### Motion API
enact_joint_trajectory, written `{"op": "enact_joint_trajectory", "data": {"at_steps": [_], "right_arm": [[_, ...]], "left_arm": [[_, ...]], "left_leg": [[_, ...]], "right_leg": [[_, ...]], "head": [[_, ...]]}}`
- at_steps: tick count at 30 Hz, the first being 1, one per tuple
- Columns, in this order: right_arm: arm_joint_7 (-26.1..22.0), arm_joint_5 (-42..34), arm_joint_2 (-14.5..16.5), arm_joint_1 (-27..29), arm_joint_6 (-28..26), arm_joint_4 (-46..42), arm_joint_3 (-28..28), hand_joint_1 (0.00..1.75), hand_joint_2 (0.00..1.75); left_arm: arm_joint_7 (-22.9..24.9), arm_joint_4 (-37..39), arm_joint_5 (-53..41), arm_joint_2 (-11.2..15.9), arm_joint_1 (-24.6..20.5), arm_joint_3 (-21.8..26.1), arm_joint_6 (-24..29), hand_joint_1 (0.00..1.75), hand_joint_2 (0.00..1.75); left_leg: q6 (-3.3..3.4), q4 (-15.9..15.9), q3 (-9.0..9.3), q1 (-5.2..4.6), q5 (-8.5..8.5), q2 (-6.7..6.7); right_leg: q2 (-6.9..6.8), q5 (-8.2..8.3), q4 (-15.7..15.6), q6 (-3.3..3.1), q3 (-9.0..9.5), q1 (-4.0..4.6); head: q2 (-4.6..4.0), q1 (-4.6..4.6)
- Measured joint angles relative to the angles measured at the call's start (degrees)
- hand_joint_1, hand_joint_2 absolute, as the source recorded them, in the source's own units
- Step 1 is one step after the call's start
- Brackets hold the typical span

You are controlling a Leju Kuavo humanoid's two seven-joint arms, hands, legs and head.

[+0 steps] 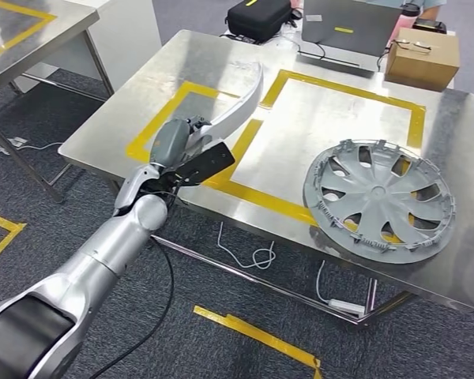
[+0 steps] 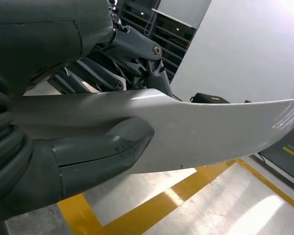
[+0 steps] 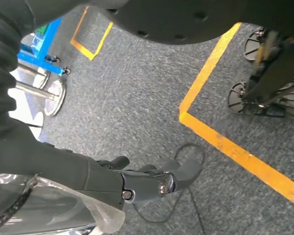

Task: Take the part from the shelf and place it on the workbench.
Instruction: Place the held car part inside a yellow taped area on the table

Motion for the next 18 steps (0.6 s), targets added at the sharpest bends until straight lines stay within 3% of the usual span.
{"op": "enact_joint_trajectory", "data": {"at_steps": [1, 5, 7, 9, 10, 11, 12, 14, 15, 16, 18], "right_arm": [[0.0, 0.0, 0.0, 0.0, 0.0, 0.0, 0.0, 0.00, 1.75], [0.0, 0.0, 0.1, 0.1, 0.0, 0.0, -0.1, 0.00, 1.75], [0.0, 0.1, 0.1, 0.1, 0.0, 0.0, -0.2, 0.00, 1.75], [0.0, 0.1, 0.1, 0.0, 0.0, 0.0, -0.2, 0.00, 1.75], [0.0, 0.1, 0.1, 0.0, 0.0, 0.0, -0.2, 0.00, 1.75], [0.0, 0.1, 0.1, 0.0, 0.0, 0.0, -0.2, 0.00, 1.75], [0.0, 0.1, 0.1, 0.0, 0.0, 0.0, -0.2, 0.00, 1.75], [0.0, 0.1, 0.1, 0.1, 0.0, 0.0, -0.2, 0.00, 1.75], [0.0, 0.1, 0.1, 0.0, 0.1, 0.0, -0.2, 0.00, 1.75], [0.0, 0.1, 0.1, 0.0, 0.1, 0.0, -0.2, 0.00, 1.75], [0.0, 0.1, 0.1, 0.0, 0.1, 0.0, -0.3, 0.00, 1.75]], "left_arm": [[0.0, 0.6, 0.0, 0.0, -0.4, 0.1, -0.1, 1.75, 1.75], [0.0, 2.1, -0.1, -0.1, -1.1, 0.3, -0.1, 1.75, 1.75], [0.0, 2.6, -0.1, 0.0, -1.4, 0.4, -0.1, 1.75, 1.75], [0.0, 3.1, -0.1, 0.0, -1.5, 0.4, -0.1, 1.75, 1.75], [0.0, 3.4, -0.1, 0.0, -1.5, 0.4, -0.1, 1.75, 1.75], [0.0, 3.6, -0.1, 0.0, -1.5, 0.4, -0.1, 1.75, 1.75], [0.0, 3.8, -0.1, 0.0, -1.5, 0.4, -0.1, 1.75, 1.75], [0.0, 4.0, -0.1, 0.0, -1.7, 0.4, -0.1, 1.75, 1.75], [0.0, 4.0, -0.1, 0.0, -1.8, 0.4, -0.1, 1.75, 1.75], [0.0, 4.1, -0.1, 0.0, -1.9, 0.4, -0.1, 1.75, 1.75], [0.0, 4.3, -0.1, 0.0, -1.9, 0.4, -0.1, 1.75, 1.75]], "left_leg": [[-0.21, 0.2, -0.13, -0.12, -0.02, -0.02], [-1.05, 1.1, -0.55, -0.07, -0.76, 0.03], [-1.78, 5.6, -2.46, 0.20, -3.41, 0.09], [-2.28, 12.9, -5.78, 0.59, -6.57, 0.12], [-2.41, 15.5, -6.99, 0.76, -7.20, 0.12], [-2.44, 16.0, -7.27, 0.88, -6.70, 0.12], [-2.38, 14.3, -6.53, 0.96, -5.17, 0.12], [-2.10, 7.0, -3.18, 0.97, -1.24, 0.12], [-1.92, 3.7, -1.69, 0.88, -0.14, 0.10], [-1.75, 1.7, -0.84, 0.77, 0.21, 0.09], [-1.36, 0.7, -0.60, 0.55, -0.19, 0.03]], "right_leg": [[0.02, 0.10, -1.3, -0.22, 0.73, 0.04], [0.15, 0.13, -1.8, -1.40, 1.13, -0.08], [0.07, 0.17, -1.9, -1.94, 1.29, -0.29], [0.04, 0.09, -1.9, -2.18, 1.36, -0.32], [0.05, 0.07, -1.9, -2.19, 1.40, -0.32], [0.06, 0.03, -1.9, -2.19, 1.46, -0.34], [0.07, -0.03, -1.9, -2.14, 1.56, -0.35], [0.09, -0.19, -1.9, -1.91, 1.74, -0.38], [0.10, -0.26, -1.8, -1.67, 1.71, -0.32], [0.10, -0.26, -1.8, -1.37, 1.59, -0.26], [0.04, -0.17, -1.9, -0.69, 1.38, -0.19]], "head": [[0.00, -0.03], [0.00, -0.13], [0.00, -0.30], [0.00, -0.38], [0.00, -0.38], [0.00, -0.39], [0.00, -0.39], [0.00, -0.37], [0.00, -0.36], [0.00, -0.33], [0.00, -0.32]]}}
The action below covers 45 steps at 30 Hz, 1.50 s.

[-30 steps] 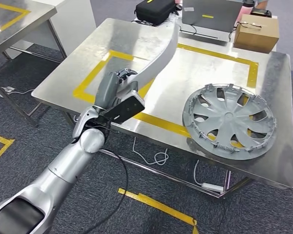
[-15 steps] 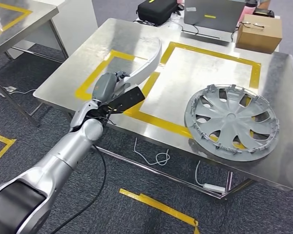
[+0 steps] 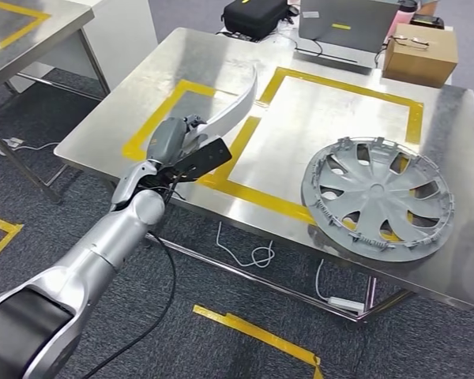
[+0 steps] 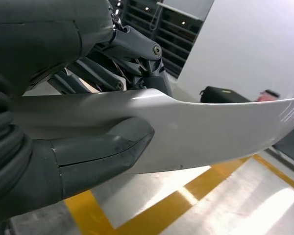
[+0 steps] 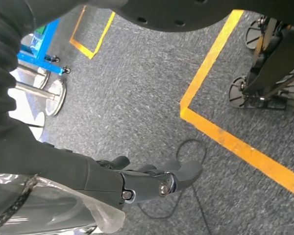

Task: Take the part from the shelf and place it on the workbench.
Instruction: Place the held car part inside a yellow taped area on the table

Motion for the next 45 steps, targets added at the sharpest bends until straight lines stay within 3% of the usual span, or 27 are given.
{"op": "enact_joint_trajectory", "data": {"at_steps": [3, 6, 7, 8, 9, 11, 13, 18, 22, 24, 27, 29, 31, 33, 35, 38, 40, 41, 42, 44, 45], "right_arm": [[0.0, 0.0, 0.0, 0.0, 0.0, 0.0, 0.0, 0.00, 1.75], [0.1, 0.0, 0.0, 0.0, 0.0, 0.0, -0.1, 0.00, 1.75], [0.1, 0.1, 0.0, 0.0, 0.0, 0.0, -0.1, 0.00, 1.75], [0.2, 0.1, 0.0, 0.1, 0.0, 0.0, -0.1, 0.00, 1.75], [0.2, 0.2, 0.0, 0.1, 0.0, 0.0, -0.1, 0.00, 1.75], [0.2, 0.3, 0.0, 0.1, 0.0, 0.0, -0.2, 0.00, 1.75], [0.2, 0.4, 0.0, 0.0, 0.0, 0.0, -0.2, 0.00, 1.75], [0.1, 0.7, 0.1, 0.2, 0.1, 0.0, -0.2, 0.00, 1.75], [0.0, 0.9, 0.1, 0.1, 0.0, 0.0, -0.2, 0.00, 1.75], [0.0, 0.9, 0.1, 0.1, 0.0, 0.0, -0.2, 0.00, 1.75], [0.0, 0.9, 0.1, 0.1, 0.0, 0.0, -0.2, 0.00, 1.75], [0.0, 1.0, 0.2, 0.2, 0.0, 0.0, -0.4, 0.00, 1.75], [0.0, 1.1, 0.2, 0.1, 0.0, 0.0, -0.6, 0.00, 1.75], [0.0, 1.2, 0.2, 0.1, -0.1, 0.0, -0.6, 0.00, 1.75], [0.0, 1.3, 0.2, 0.0, -0.1, 0.0, -0.8, 0.00, 1.75], [0.0, 1.3, 0.2, 0.1, -0.1, 0.0, -1.0, 0.00, 1.75], [0.0, 1.4, 0.2, 0.3, -0.1, 0.0, -1.1, 0.00, 1.75], [0.0, 1.4, 0.2, 0.5, -0.1, 0.0, -1.1, 0.00, 1.75], [0.0, 1.4, 0.2, 0.6, -0.1, 0.0, -1.1, 0.00, 1.75], [0.0, 1.4, 0.2, 0.8, -0.1, 0.0, -1.1, 0.00, 1.75], [0.0, 1.4, 0.2, 0.9, 0.0, 0.0, -1.1, 0.00, 1.75]], "left_arm": [[0.0, 0.2, 0.0, -0.1, 0.0, 0.0, 0.0, 1.75, 1.75], [-0.2, 0.3, 0.0, -0.3, -0.1, 0.1, -0.1, 1.75, 1.75], [-0.3, 0.4, 0.0, -0.4, 0.1, 0.2, -0.1, 1.75, 1.75], [-0.4, 0.5, 0.0, -0.4, 0.3, 0.3, -0.1, 1.75, 1.75], [-0.6, 0.6, 0.0, -0.4, 0.4, 0.4, -0.1, 1.75, 1.75], [-0.7, 0.6, 0.0, -0.6, 0.5, 0.6, -0.1, 1.75, 1.75], [-0.9, 0.6, 0.0, -0.7, 0.5, 0.8, -0.1, 1.75, 1.75], [-1.2, 0.6, 0.1, -0.9, 0.8, 1.2, -0.1, 1.75, 1.75], [-1.6, 0.6, 0.2, -0.8, 1.1, 1.6, -0.1, 1.75, 1.75], [-1.6, 0.7, 0.2, -0.8, 1.3, 1.6, -0.2, 1.75, 1.75], [-1.7, 0.8, 0.2, -0.8, 1.6, 1.7, -0.2, 1.75, 1.75], [-1.9, 1.0, 0.3, -0.8, 1.8, 2.0, -0.2, 1.75, 1.75], [-2.1, 1.1, 0.2, -0.8, 1.8, 2.2, -0.2, 1.75, 1.75], [-2.2, 1.1, 0.2, -0.9, 1.9, 2.2, -0.3, 1.75, 1.75], [-2.3, 1.1, 0.2, -1.0, 1.8, 2.3, -0.4, 1.75, 1.75], [-2.4, 1.2, 0.2, -1.2, 2.1, 2.3, -0.7, 1.75, 1.75], [-2.4, 1.3, 0.2, -1.3, 2.5, 2.3, -0.9, 1.75, 1.75], [-2.4, 1.4, 0.2, -1.3, 2.6, 2.3, -0.9, 1.75, 1.75], [-2.4, 1.4, 0.2, -1.4, 2.6, 2.3, -1.0, 1.75, 1.75], [-2.4, 1.5, 0.2, -1.5, 2.6, 2.3, -1.0, 1.75, 1.75], [-2.4, 1.6, 0.2, -1.6, 2.5, 2.3, -1.0, 1.75, 1.75]], "left_leg": [[0.96, -0.5, 0.23, 0.24, 0.17, -0.02], [1.70, -0.6, 0.35, 0.07, 0.06, 0.00], [1.83, -0.6, 0.38, -0.09, -0.02, 0.00], [1.93, -0.6, 0.45, -0.23, -0.10, -0.01], [1.99, -0.6, 0.54, -0.34, -0.17, -0.03], [1.89, -0.5, 0.83, -0.44, -0.38, -0.10], [1.50, -0.4, 0.84, -0.65, -0.59, -0.18], [0.05, 1.0, 0.40, -0.62, -1.66, -0.15], [-1.11, 12.7, -5.43, 0.02, -6.23, -0.02], [-1.21, 14.7, -6.56, 0.11, -6.84, -0.01], [-1.29, 16.1, -7.66, 0.26, -6.45, 0.01], [-0.84, 9.3, -5.49, 0.18, -1.92, 0.07], [0.07, 0.8, -2.22, -0.16, 1.67, 0.08], [0.86, -0.1, -1.43, -0.17, 0.93, -0.02], [1.60, -0.6, -0.27, 0.01, 0.34, -0.14], [2.23, -0.7, 1.34, -0.20, -1.03, -0.20], [2.35, -0.7, 2.90, -0.47, -2.32, -0.26], [2.33, -0.7, 3.94, -0.56, -3.09, -0.30], [2.27, -0.8, 5.09, -0.62, -3.95, -0.32], [1.99, -0.7, 7.09, -0.75, -5.71, -0.41], [1.73, -0.7, 7.71, -0.78, -6.48, -0.47]], "right_leg": [[-0.12, -1.30, 1.4, 0.81, -0.89, -0.12], [-0.12, -5.74, 11.2, 0.92, -5.76, -0.04], [-0.12, -6.53, 14.4, 0.92, -7.47, -0.02], [-0.12, -6.24, 15.6, 0.89, -8.34, 0.02], [-0.12, -4.95, 14.7, 0.79, -8.15, 0.05], [-0.13, -1.02, 7.9, 0.41, -5.13, 0.13], [-0.12, 0.69, 1.7, 0.09, -1.86, 0.31], [0.03, 0.08, -0.1, -1.01, -0.16, 0.16], [-0.03, -0.79, -0.2, -1.79, 1.17, -0.03], [-0.03, -0.95, -0.2, -1.80, 1.35, -0.03], [0.00, -1.33, -0.2, -1.73, 1.86, -0.06], [0.07, -2.88, -0.3, -0.88, 3.35, -0.14], [0.03, -3.95, -0.7, 0.33, 4.72, -0.23], [-0.10, -3.93, -0.8, 0.99, 5.13, -0.29], [-0.14, -4.42, 2.2, 1.12, 3.61, -0.27], [-0.11, -7.40, 12.8, 0.92, -3.87, 0.01], [-0.11, -8.58, 15.4, 0.86, -7.67, 0.21], [-0.11, -7.58, 13.9, 0.76, -8.25, 0.30], [-0.11, -5.12, 10.8, 0.58, -8.15, 0.40], [-0.20, 1.51, 4.2, 0.05, -7.44, 0.68], [-0.19, 3.67, 2.3, -0.26, -6.93, 0.88]], "head": [[0.00, 0.10], [0.00, 0.14], [0.00, 0.10], [0.00, 0.11], [0.00, 0.11], [0.00, 0.11], [0.00, 0.07], [0.00, -0.15], [0.00, -0.42], [0.00, -0.43], [0.00, -0.42], [0.00, -0.42], [0.00, -0.40], [0.00, -0.37], [0.00, -0.23], [0.00, -0.08], [0.00, -0.10], [0.00, -0.09], [0.00, -0.10], [0.00, 0.02], [0.00, 0.03]]}}
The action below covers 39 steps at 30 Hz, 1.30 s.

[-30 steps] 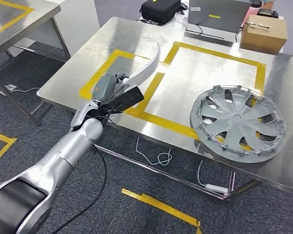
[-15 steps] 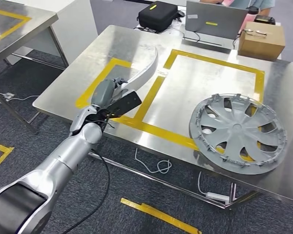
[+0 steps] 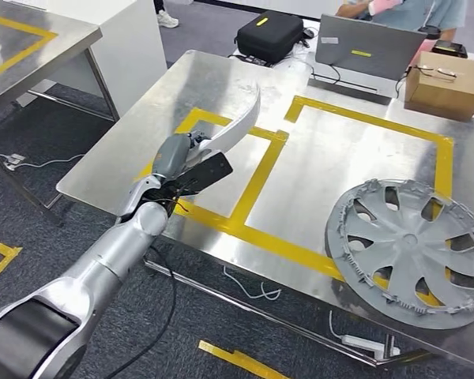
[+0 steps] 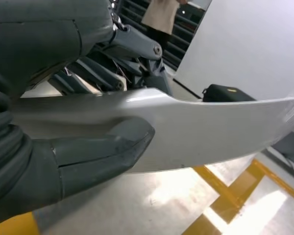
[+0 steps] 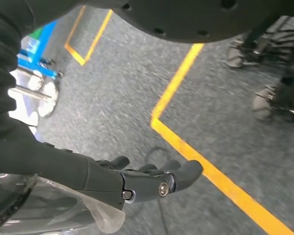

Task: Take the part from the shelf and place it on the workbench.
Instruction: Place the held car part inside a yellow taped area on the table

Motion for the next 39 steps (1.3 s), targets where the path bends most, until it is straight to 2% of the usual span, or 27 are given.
{"op": "enact_joint_trajectory", "data": {"at_steps": [1, 3, 4, 6, 7, 8, 10, 11, 12, 14, 15, 16, 17, 20, 21, 22, 24, 25, 26, 28, 29, 30, 31, 34, 35, 37, 39], "right_arm": [[0.0, 0.0, 0.0, 0.0, 0.0, 0.0, 0.0, 0.00, 1.75], [0.0, 0.0, 0.0, -0.1, 0.0, 0.0, 0.0, 0.00, 1.75], [0.0, 0.0, 0.0, -0.2, 0.0, 0.0, 0.0, 0.00, 1.75], [0.0, 0.1, 0.0, -0.2, 0.0, 0.0, 0.0, 0.00, 1.75], [0.0, 0.1, 0.0, -0.3, 0.0, 0.0, 0.0, 0.00, 1.75], [0.0, 0.1, 0.0, -0.3, 0.0, 0.0, 0.0, 0.00, 1.75], [0.0, 0.1, 0.0, -0.3, -0.1, 0.0, 0.0, 0.00, 1.75], [0.0, 0.2, 0.0, -0.3, 0.0, 0.0, 0.0, 0.00, 1.75], [0.0, 0.2, 0.0, -0.3, 0.0, 0.0, 0.0, 0.00, 1.75], [0.0, 0.3, 0.1, -0.3, 0.0, 0.0, -0.1, 0.00, 1.75], [0.0, 0.3, 0.1, -0.3, 0.0, 0.0, -0.1, 0.00, 1.75], [0.0, 0.4, 0.1, -0.3, 0.0, 0.0, -0.1, 0.00, 1.75], [0.0, 0.4, 0.2, -0.4, 0.0, 0.1, -0.1, 0.00, 1.75], [-0.1, 0.6, 0.2, -0.7, 0.1, 0.0, -0.1, 0.00, 1.75], [-0.1, 0.7, 0.2, -0.8, 0.1, 0.0, -0.2, 0.00, 1.75], [-0.1, 0.7, 0.2, -0.8, 0.1, 0.0, -0.2, 0.00, 1.75], [-0.1, 0.8, 0.2, -0.9, 0.1, 0.0, -0.3, 0.00, 1.75], [-0.1, 0.8, 0.2, -0.8, 0.1, 0.0, -0.4, 0.00, 1.75], [-0.1, 0.9, 0.2, -0.8, 0.1, 0.0, -0.4, 0.00, 1.75], [-0.1, 0.9, 0.1, -0.7, 0.1, 0.0, -0.5, 0.00, 1.75], [-0.1, 1.0, 0.1, -0.7, 0.1, 0.0, -0.5, 0.00, 1.75], [-0.1, 1.0, 0.1, -0.8, 0.1, 0.0, -0.5, 0.00, 1.75], [-0.1, 1.0, 0.1, -0.8, 0.1, 0.0, -0.5, 0.00, 1.75], [-0.1, 1.2, 0.2, -0.9, 0.1, 0.0, -0.5, 0.00, 1.75], [-0.1, 1.3, 0.2, -0.8, 0.1, 0.0, -0.5, 0.00, 1.75], [-0.1, 1.4, 0.2, -0.8, 0.0, 0.0, -0.6, 0.00, 1.75], [-0.1, 1.4, 0.2, -0.8, 0.0, 0.0, -0.8, 0.00, 1.75]], "left_arm": [[0.0, 0.0, 0.0, -0.1, 0.0, 0.0, 0.0, 1.75, 1.75], [0.0, 0.0, 0.0, -0.2, -0.3, 0.0, 0.0, 1.75, 1.75], [0.0, 0.0, 0.0, -0.3, -0.4, 0.0, 0.0, 1.75, 1.75], [-0.1, 0.0, 0.0, -0.3, -0.6, 0.0, 0.0, 1.75, 1.75], [-0.1, 0.0, 0.0, -0.3, -0.5, 0.0, 0.0, 1.75, 1.75], [-0.1, 0.1, 0.0, -0.2, -0.4, 0.0, 0.1, 1.75, 1.75], [-0.3, 0.1, 0.0, -0.1, -0.2, 0.0, 0.3, 1.75, 1.75], [-0.4, 0.1, -0.1, -0.1, -0.2, 0.0, 0.5, 1.75, 1.75], [-0.5, 0.1, -0.2, 0.0, -0.2, 0.0, 0.7, 1.75, 1.75], [-0.7, 0.3, -0.3, 0.2, 0.0, 0.0, 0.9, 1.75, 1.75], [-0.7, 0.4, -0.4, 0.3, 0.1, 0.0, 0.9, 1.75, 1.75], [-0.8, 0.5, -0.5, 0.3, 0.3, 0.0, 0.9, 1.75, 1.75], [-0.9, 0.6, -0.5, 0.3, 0.3, 0.0, 0.8, 1.75, 1.75], [-1.2, 0.6, -0.6, 0.0, 0.0, 0.0, 0.0, 1.75, 1.75], [-1.2, 0.6, -0.7, -0.1, 0.0, 0.0, -0.4, 1.75, 1.75], [-1.2, 0.6, -0.8, -0.2, -0.1, 0.0, -0.8, 1.75, 1.75], [-0.9, 0.8, -1.0, -0.2, 0.0, 0.0, -1.2, 1.75, 1.75], [-0.7, 1.0, -1.0, -0.2, 0.2, 0.0, -1.3, 1.75, 1.75], [-0.6, 1.1, -1.0, -0.2, 0.3, 0.0, -1.2, 1.75, 1.75], [-0.6, 1.3, -0.9, -0.2, 0.5, 0.0, -1.1, 1.75, 1.75], [-0.6, 1.3, -0.8, -0.2, 0.5, 0.0, -1.1, 1.75, 1.75], [-0.7, 1.4, -0.7, -0.2, 0.5, 0.0, -1.0, 1.75, 1.75], [-0.8, 1.5, -0.5, -0.1, 0.5, 0.0, -0.8, 1.75, 1.75], [-1.3, 1.6, -0.2, -0.1, 0.7, 0.1, 0.1, 1.75, 1.75], [-1.5, 1.6, -0.2, -0.1, 0.8, 0.1, 0.5, 1.75, 1.75], [-1.7, 1.6, -0.1, -0.1, 0.9, 0.2, 1.0, 1.75, 1.75], [-1.7, 1.7, -0.1, 0.0, 1.2, 0.3, 1.2, 1.75, 1.75]], "left_leg": [[-0.30, 0.0, 0.49, -0.02, -0.49, -0.05], [-0.88, 0.7, 0.77, 0.03, -0.59, -0.04], [-1.19, 2.2, 0.25, 0.05, 0.00, 0.03], [-1.91, 8.1, -3.25, 0.23, 0.74, 0.20], [-2.26, 11.5, -5.67, 0.41, 0.08, 0.28], [-2.54, 14.3, -8.12, 0.63, -1.68, 0.32], [-2.87, 15.9, -11.54, 0.96, -5.61, 0.37], [-2.93, 14.6, -12.35, 1.03, -5.96, 0.39], [-2.92, 12.1, -12.66, 1.06, -4.27, 0.42], [-2.70, 5.7, -12.78, 1.00, 3.96, 0.47], [-2.49, 3.6, -12.76, 0.89, 7.60, 0.46], [-2.19, 2.6, -12.76, 0.75, 9.89, 0.44], [-1.88, 2.5, -12.73, 0.58, 10.34, 0.39], [-0.93, 1.4, -11.52, 0.82, 10.06, 0.37], [-0.65, 0.9, -10.99, 0.98, 9.95, 0.38], [-0.40, 0.6, -10.60, 1.00, 9.75, 0.38], [-0.10, 0.5, -10.22, 0.94, 9.25, 0.36], [-0.06, 0.5, -10.03, 0.91, 8.96, 0.30], [-0.10, 0.6, -9.76, 0.90, 8.67, 0.23], [-0.33, 0.6, -8.96, 0.90, 8.01, 0.06], [-0.53, 0.7, -8.64, 0.79, 7.69, 0.00], [-0.76, 0.7, -8.48, 0.70, 7.47, -0.05], [-1.01, 0.8, -8.44, 0.63, 7.36, -0.09], [-1.85, 0.9, -8.40, 0.64, 7.09, -0.03], [-2.18, 1.6, -8.60, 0.67, 6.41, 0.07], [-2.79, 6.4, -10.45, 0.84, 3.46, 0.28], [-3.17, 13.7, -13.55, 1.04, 0.25, 0.34]], "right_leg": [[0.00, 0.81, -0.9, -0.32, 0.37, 0.15], [0.08, -0.06, -1.1, -0.94, 1.68, 0.18], [0.08, -0.50, -1.4, -1.23, 2.39, 0.02], [0.11, -1.56, -1.7, -1.68, 4.13, -0.27], [0.11, -2.15, -1.7, -1.84, 5.00, -0.31], [0.13, -2.81, -1.8, -1.93, 5.92, -0.34], [0.28, -4.21, -1.8, -1.92, 7.98, -0.45], [0.39, -5.05, -1.8, -1.83, 9.07, -0.55], [0.50, -5.90, -1.8, -1.64, 10.11, -0.66], [0.73, -7.53, -1.7, -1.02, 11.55, -0.78], [0.85, -8.26, -1.6, -0.62, 12.03, -0.78], [0.96, -8.83, -1.6, -0.24, 12.15, -0.81], [1.03, -9.23, -1.8, 0.11, 12.62, -0.84], [0.70, -10.43, -1.5, 0.93, 12.69, -0.92], [0.57, -11.34, 0.6, 1.09, 11.52, -0.90], [0.46, -12.46, 3.8, 1.20, 9.46, -0.88], [0.46, -14.04, 11.0, 1.32, 4.16, -0.84], [0.45, -13.51, 12.8, 1.33, 2.13, -0.82], [0.44, -11.81, 12.4, 1.32, 1.12, -0.80], [0.42, -6.17, 6.3, 1.10, 2.05, -0.79], [0.41, -3.98, 2.9, 0.95, 3.24, -0.71], [0.41, -2.79, 0.2, 0.71, 4.33, -0.63], [0.46, -2.50, -1.1, 0.48, 4.98, -0.52], [0.56, -2.74, -1.9, -0.30, 5.64, -0.56], [0.50, -2.66, -2.0, -0.61, 5.83, -0.69], [0.38, -2.60, -2.2, -1.09, 6.16, -0.86], [0.33, -2.67, -2.2, -1.29, 6.25, -0.85]], "head": [[0.00, 0.07], [0.00, 0.05], [0.00, 0.05], [0.00, -0.06], [0.00, -0.12], [0.00, -0.14], [0.00, -0.14], [0.00, -0.14], [0.00, -0.15], [0.00, -0.15], [0.00, -0.16], [0.00, -0.19], [0.00, -0.22], [0.00, -0.16], [0.00, -0.10], [0.00, -0.05], [0.00, -0.05], [0.00, -0.04], [0.00, -0.04], [0.00, -0.02], [0.00, -0.04], [0.00, -0.04], [0.00, -0.09], [0.00, -0.13], [0.00, -0.17], [0.00, -0.30], [0.00, -0.34]]}}
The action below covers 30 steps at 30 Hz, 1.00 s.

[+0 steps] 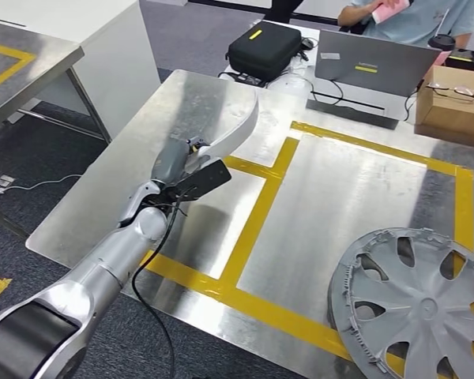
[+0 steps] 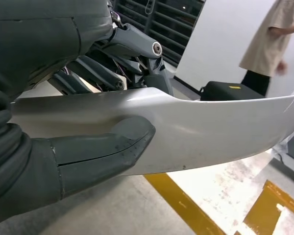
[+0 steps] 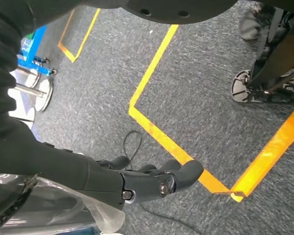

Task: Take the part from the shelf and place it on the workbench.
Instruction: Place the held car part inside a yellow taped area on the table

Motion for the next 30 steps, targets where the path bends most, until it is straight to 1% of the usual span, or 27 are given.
{"op": "enact_joint_trajectory", "data": {"at_steps": [1, 2, 3, 4, 5, 6, 7, 8, 10, 11, 12, 13, 15, 16, 17, 18, 19, 20, 21, 22, 23, 25, 26, 27, 28, 29, 30], "right_arm": [[0.0, 0.0, 0.0, 0.0, 0.0, 0.0, -0.1, 0.00, 1.75], [0.0, 0.0, 0.0, 0.0, 0.0, 0.0, -0.1, 0.00, 1.75], [0.0, 0.1, 0.0, 0.0, 0.0, 0.0, -0.1, 0.00, 1.75], [0.0, 0.1, 0.0, 0.0, 0.0, 0.0, -0.2, 0.00, 1.75], [0.0, 0.1, 0.0, 0.0, 0.0, 0.0, -0.2, 0.00, 1.75], [0.0, 0.1, 0.0, 0.0, 0.0, 0.0, -0.2, 0.00, 1.75], [0.0, 0.1, 0.0, 0.0, 0.0, 0.0, -0.3, 0.00, 1.75], [0.0, 0.1, 0.0, 0.0, 0.0, 0.0, -0.4, 0.00, 1.75], [0.0, 0.2, 0.0, 0.0, 0.0, 0.0, -0.5, 0.00, 1.75], [0.0, 0.2, 0.0, 0.0, 0.0, 0.0, -0.6, 0.00, 1.75], [0.0, 0.2, 0.0, 0.0, 0.0, 0.0, -0.7, 0.00, 1.75], [0.0, 0.2, 0.0, 0.0, 0.0, 0.0, -0.7, 0.00, 1.75], [0.1, 0.3, 0.0, 0.0, 0.0, 0.0, -0.7, 0.00, 1.75], [0.1, 0.3, 0.0, 0.1, 0.0, 0.0, -0.7, 0.00, 1.75], [0.1, 0.3, 0.0, 0.1, 0.0, 0.0, -0.7, 0.00, 1.75], [0.1, 0.4, 0.0, 0.1, 0.0, 0.0, -0.8, 0.00, 1.75], [0.1, 0.4, 0.0, 0.1, 0.0, 0.0, -0.8, 0.00, 1.75], [0.1, 0.4, 0.0, 0.1, 0.0, 0.0, -0.8, 0.00, 1.75], [0.1, 0.4, 0.0, 0.0, 0.0, 0.0, -0.9, 0.00, 1.75], [0.1, 0.4, 0.0, -0.1, 0.0, 0.0, -0.9, 0.00, 1.75], [0.1, 0.5, 0.0, -0.1, 0.0, 0.0, -0.9, 0.00, 1.75], [0.1, 0.5, 0.0, 0.0, 0.0, 0.0, -0.9, 0.00, 1.75], [0.1, 0.6, 0.0, 0.0, 0.0, 0.0, -1.0, 0.00, 1.75], [0.2, 0.6, 0.0, 0.1, 0.0, 0.0, -1.0, 0.00, 1.75], [0.2, 0.6, 0.0, 0.1, 0.0, 0.0, -1.0, 0.00, 1.75], [0.2, 0.6, 0.0, 0.1, 0.0, 0.0, -1.0, 0.00, 1.75], [0.2, 0.7, 0.0, 0.1, 0.0, 0.0, -1.0, 0.00, 1.75]], "left_arm": [[0.0, 0.0, 0.0, 0.0, 0.3, 0.0, 0.0, 1.75, 1.75], [-0.1, 0.1, 0.0, 0.0, 0.5, 0.1, 0.1, 1.75, 1.75], [-0.2, 0.1, 0.0, 0.1, 0.6, 0.1, 0.2, 1.75, 1.75], [-0.3, 0.1, 0.0, 0.1, 0.6, 0.1, 0.3, 1.75, 1.75], [-0.4, 0.1, 0.0, 0.1, 0.5, 0.1, 0.5, 1.75, 1.75], [-0.5, 0.1, 0.0, 0.0, 0.5, 0.1, 0.6, 1.75, 1.75], [-0.5, 0.1, 0.0, 0.0, 0.4, 0.2, 0.7, 1.75, 1.75], [-0.5, 0.1, 0.0, 0.0, 0.5, 0.2, 0.7, 1.75, 1.75], [-0.6, 0.1, 0.1, -0.1, 0.6, 0.2, 0.7, 1.75, 1.75], [-0.7, 0.1, 0.1, -0.1, 0.6, 0.2, 0.7, 1.75, 1.75], [-0.8, 0.1, 0.2, -0.2, 0.6, 0.3, 0.7, 1.75, 1.75], [-0.8, 0.1, 0.2, -0.3, 0.6, 0.3, 0.7, 1.75, 1.75], [-0.9, 0.1, 0.3, -0.3, 0.8, 0.4, 0.7, 1.75, 1.75], [-0.9, 0.1, 0.3, -0.4, 0.9, 0.5, 0.6, 1.75, 1.75], [-0.9, 0.1, 0.4, -0.3, 1.1, 0.6, 0.6, 1.75, 1.75], [-0.9, 0.1, 0.4, -0.3, 1.2, 0.6, 0.6, 1.75, 1.75], [-1.0, 0.1, 0.5, -0.4, 1.2, 0.6, 0.6, 1.75, 1.75], [-1.0, 0.1, 0.6, -0.4, 1.2, 0.7, 0.6, 1.75, 1.75], [-1.1, 0.1, 0.6, -0.4, 1.2, 0.7, 0.6, 1.75, 1.75], [-1.1, 0.1, 0.6, -0.4, 1.1, 0.8, 0.6, 1.75, 1.75], [-1.2, 0.1, 0.7, -0.4, 1.1, 0.8, 0.6, 1.75, 1.75], [-1.3, 0.1, 0.6, -0.4, 1.2, 0.9, 0.6, 1.75, 1.75], [-1.3, 0.1, 0.6, -0.4, 1.2, 0.9, 0.6, 1.75, 1.75], [-1.3, 0.1, 0.6, -0.4, 1.1, 0.9, 0.6, 1.75, 1.75], [-1.3, 0.1, 0.6, -0.3, 1.1, 0.9, 0.4, 1.75, 1.75], [-1.4, 0.1, 0.6, -0.3, 1.1, 0.9, 0.1, 1.75, 1.75], [-1.4, 0.1, 0.6, -0.2, 1.1, 0.9, -0.3, 1.75, 1.75]], "left_leg": [[-0.08, 2.2, -0.92, 0.07, -0.51, 0.02], [-0.08, 2.3, -0.94, 0.13, 0.03, 0.03], [0.01, 0.3, 0.08, 0.17, 1.53, 0.04], [0.18, -3.3, 1.86, 0.18, 3.54, 0.05], [0.39, -7.1, 3.75, 0.11, 5.05, 0.05], [0.61, -10.3, 5.27, 0.03, 6.01, 0.04], [0.80, -12.2, 6.15, -0.06, 6.33, 0.02], [0.96, -12.8, 6.40, -0.17, 6.11, 0.00], [1.50, -13.2, 6.42, -0.12, 6.29, -0.01], [1.86, -13.4, 6.48, -0.02, 6.45, 0.02], [2.21, -13.6, 6.51, 0.10, 6.67, 0.05], [2.47, -13.8, 6.52, 0.20, 6.82, 0.10], [2.71, -13.8, 6.39, 0.13, 6.95, 0.16], [2.74, -13.7, 6.35, 0.08, 6.99, 0.18], [2.75, -13.7, 6.32, 0.05, 7.02, 0.19], [2.72, -13.7, 6.32, 0.05, 7.06, 0.19], [2.66, -13.7, 6.33, 0.06, 7.09, 0.18], [2.53, -13.7, 6.32, 0.05, 7.14, 0.16], [2.33, -13.5, 6.21, -0.07, 7.18, 0.12], [2.04, -13.4, 6.06, -0.20, 7.28, 0.09], [1.72, -13.4, 5.92, -0.30, 7.42, 0.07], [1.13, -13.5, 5.80, -0.31, 7.67, 0.07], [0.92, -13.4, 5.75, -0.24, 7.59, 0.08], [0.70, -13.0, 5.59, -0.20, 7.13, 0.11], [0.46, -11.7, 5.12, -0.15, 6.10, 0.14], [0.21, -9.3, 4.19, -0.07, 4.48, 0.17], [-0.03, -5.8, 2.91, -0.01, 2.51, 0.19]], "right_leg": [[0.00, -0.01, 0.0, -0.01, 0.03, 0.00], [0.01, -0.02, 0.0, -0.01, 0.05, 0.00], [0.02, -0.03, 0.0, 0.00, 0.09, 0.00], [0.03, -0.06, 0.0, 0.05, 0.14, 0.00], [0.05, -0.10, 0.1, 0.17, 0.15, 0.08], [0.08, -0.12, 0.1, 0.37, 0.10, 0.16], [0.09, -0.10, 0.1, 0.63, 0.01, 0.24], [0.08, -0.04, 0.1, 0.92, -0.07, 0.29], [0.04, -0.08, 0.0, 1.54, -0.26, 0.19], [0.01, -0.65, 0.6, 1.80, -0.59, 0.15], [0.00, -1.78, 2.1, 2.01, -1.31, 0.13], [-0.02, -3.43, 4.7, 2.16, -2.52, 0.10], [-0.03, -6.86, 12.1, 2.36, -5.60, 0.11], [-0.03, -7.64, 14.7, 2.43, -6.72, 0.12], [-0.04, -7.41, 15.5, 2.47, -6.95, 0.12], [-0.05, -6.15, 14.0, 2.44, -6.03, 0.11], [-0.08, -4.29, 10.6, 2.36, -4.17, 0.09], [-0.12, -2.83, 6.6, 2.27, -2.03, 0.07], [-0.12, -1.85, 3.1, 2.12, -0.12, 0.09], [-0.11, -1.45, 1.0, 1.94, 1.05, 0.13], [-0.07, -1.55, 0.1, 1.73, 1.51, 0.21], [0.01, -1.32, 0.0, 1.18, 1.51, 0.30], [-0.01, -1.17, -0.1, 0.88, 1.52, 0.25], [-0.05, -1.00, -0.2, 0.57, 1.53, 0.16], [-0.11, -0.85, -0.3, 0.28, 1.55, 0.06], [-0.16, -0.76, -0.3, 0.06, 1.54, 0.02], [-0.19, -0.70, -0.3, -0.11, 1.50, 0.05]], "head": [[0.00, -0.01], [0.00, -0.01], [0.00, -0.01], [0.00, -0.01], [0.00, 0.00], [0.00, 0.01], [0.00, 0.05], [0.00, 0.07], [0.00, 0.08], [0.00, 0.11], [0.00, 0.21], [0.00, 0.29], [0.00, 0.41], [0.00, 0.39], [0.00, 0.40], [0.00, 0.42], [0.00, 0.42], [0.00, 0.43], [0.00, 0.40], [0.00, 0.36], [0.00, 0.35], [0.00, 0.34], [0.00, 0.38], [0.00, 0.33], [0.00, 0.23], [0.00, 0.14], [0.00, 0.04]]}}
